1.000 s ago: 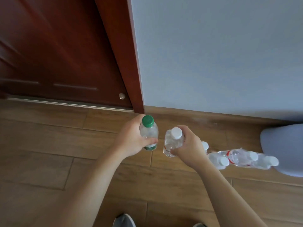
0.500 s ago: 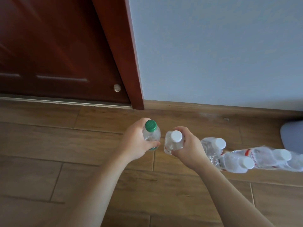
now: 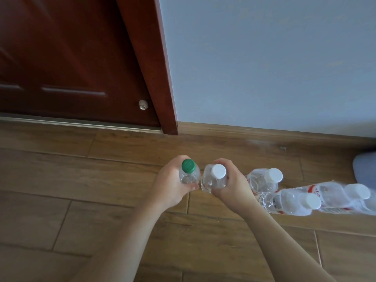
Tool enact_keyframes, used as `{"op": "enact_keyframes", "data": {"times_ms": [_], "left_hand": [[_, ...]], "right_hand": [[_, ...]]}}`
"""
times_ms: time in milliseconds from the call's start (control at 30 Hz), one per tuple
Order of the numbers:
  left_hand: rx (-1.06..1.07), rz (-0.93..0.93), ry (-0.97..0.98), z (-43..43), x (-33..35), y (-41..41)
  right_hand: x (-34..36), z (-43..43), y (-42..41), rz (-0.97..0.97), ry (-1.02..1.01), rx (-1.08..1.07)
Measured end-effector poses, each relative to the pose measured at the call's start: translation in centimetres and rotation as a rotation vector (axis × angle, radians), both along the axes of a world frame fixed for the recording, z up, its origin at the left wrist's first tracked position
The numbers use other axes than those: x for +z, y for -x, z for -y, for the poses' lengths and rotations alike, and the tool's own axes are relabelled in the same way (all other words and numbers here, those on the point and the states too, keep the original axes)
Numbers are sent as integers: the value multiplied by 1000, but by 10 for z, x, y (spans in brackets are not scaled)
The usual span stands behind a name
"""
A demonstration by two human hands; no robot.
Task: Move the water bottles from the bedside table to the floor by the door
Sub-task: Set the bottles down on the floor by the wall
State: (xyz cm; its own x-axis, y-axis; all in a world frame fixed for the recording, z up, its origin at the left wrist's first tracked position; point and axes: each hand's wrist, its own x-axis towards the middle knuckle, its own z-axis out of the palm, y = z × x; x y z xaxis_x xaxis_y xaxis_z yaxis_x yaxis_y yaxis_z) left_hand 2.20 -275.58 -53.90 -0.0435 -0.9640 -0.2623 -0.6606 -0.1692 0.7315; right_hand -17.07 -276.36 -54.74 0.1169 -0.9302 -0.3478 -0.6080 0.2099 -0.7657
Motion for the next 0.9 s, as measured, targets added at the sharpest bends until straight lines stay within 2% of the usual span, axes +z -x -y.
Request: {"op": "enact_keyframes", "data": {"times_ms": [333,500,633,800,900], "left_hand": [[45,24,-51,-3,5,-4],[-18,87,-26,10,37,-13],[-156,201,-37,19,74,-18],[-433,363,-42,25,108,-22],[-490,382,-39,30,115,-22]], "right_hand": [[14,-1,3,5,45,72],[43,10,7,-41,107,161],[78,21,8,-114,134,304],[116,36,6,-289,181,625],[121,41,3,-369,199,723]]}}
